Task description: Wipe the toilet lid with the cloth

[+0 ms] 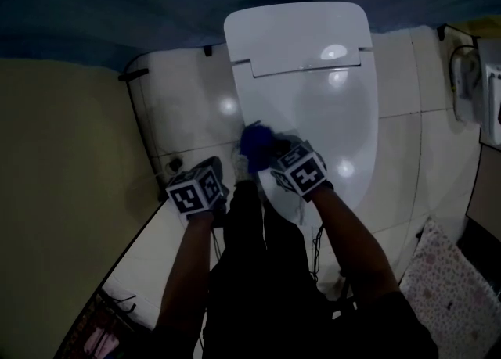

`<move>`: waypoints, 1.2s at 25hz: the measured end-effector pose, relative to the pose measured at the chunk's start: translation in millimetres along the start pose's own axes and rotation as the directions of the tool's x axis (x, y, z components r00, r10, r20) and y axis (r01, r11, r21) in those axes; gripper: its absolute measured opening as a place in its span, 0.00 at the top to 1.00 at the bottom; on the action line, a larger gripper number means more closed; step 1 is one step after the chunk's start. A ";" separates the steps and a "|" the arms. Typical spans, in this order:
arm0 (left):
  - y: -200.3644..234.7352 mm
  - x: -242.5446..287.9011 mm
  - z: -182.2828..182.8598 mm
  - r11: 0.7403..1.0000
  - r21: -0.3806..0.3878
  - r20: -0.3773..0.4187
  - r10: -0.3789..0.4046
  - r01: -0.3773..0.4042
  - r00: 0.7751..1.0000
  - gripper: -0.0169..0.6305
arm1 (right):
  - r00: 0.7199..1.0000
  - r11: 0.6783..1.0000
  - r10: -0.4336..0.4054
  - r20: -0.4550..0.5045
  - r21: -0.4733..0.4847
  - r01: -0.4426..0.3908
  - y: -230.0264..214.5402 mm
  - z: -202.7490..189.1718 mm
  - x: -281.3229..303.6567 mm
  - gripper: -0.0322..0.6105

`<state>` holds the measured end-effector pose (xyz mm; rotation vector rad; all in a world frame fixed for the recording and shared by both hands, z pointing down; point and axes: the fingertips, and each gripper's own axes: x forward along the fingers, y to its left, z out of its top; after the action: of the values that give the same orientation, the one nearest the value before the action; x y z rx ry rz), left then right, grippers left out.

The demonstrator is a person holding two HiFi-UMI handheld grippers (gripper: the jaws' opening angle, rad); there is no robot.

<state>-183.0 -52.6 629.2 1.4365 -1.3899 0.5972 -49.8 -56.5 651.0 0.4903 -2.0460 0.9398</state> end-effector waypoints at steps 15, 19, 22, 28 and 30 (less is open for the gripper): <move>-52.0 22.2 -7.3 0.994 0.096 -0.044 -0.056 0.060 0.997 0.99 | 0.976 0.975 -0.219 0.001 0.040 0.219 -122.7 -54.3 -85.5 0.85; -59.8 24.9 -7.9 0.991 0.110 -0.049 -0.065 0.070 0.997 0.99 | 0.962 0.961 -0.271 -0.008 0.044 0.272 -147.6 -68.7 -107.5 0.85; -62.7 25.8 -8.0 0.990 0.119 -0.046 -0.064 0.069 0.997 0.99 | 0.950 0.949 -0.313 -0.003 0.044 0.313 -163.1 -77.9 -121.6 0.85; -71.5 25.2 -9.4 0.988 0.139 -0.050 -0.067 0.074 0.996 0.99 | 0.925 0.921 -0.379 0.009 0.098 0.377 -196.0 -95.4 -149.1 0.85; -73.7 24.0 -11.3 0.987 0.145 -0.053 -0.066 0.073 0.996 0.99 | 0.919 0.913 -0.395 0.011 0.116 0.391 -205.8 -102.6 -158.5 0.85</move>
<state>-105.8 -65.6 631.2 1.5714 -1.2743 0.6965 224.4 -109.4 655.6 0.9464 -1.8324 0.8034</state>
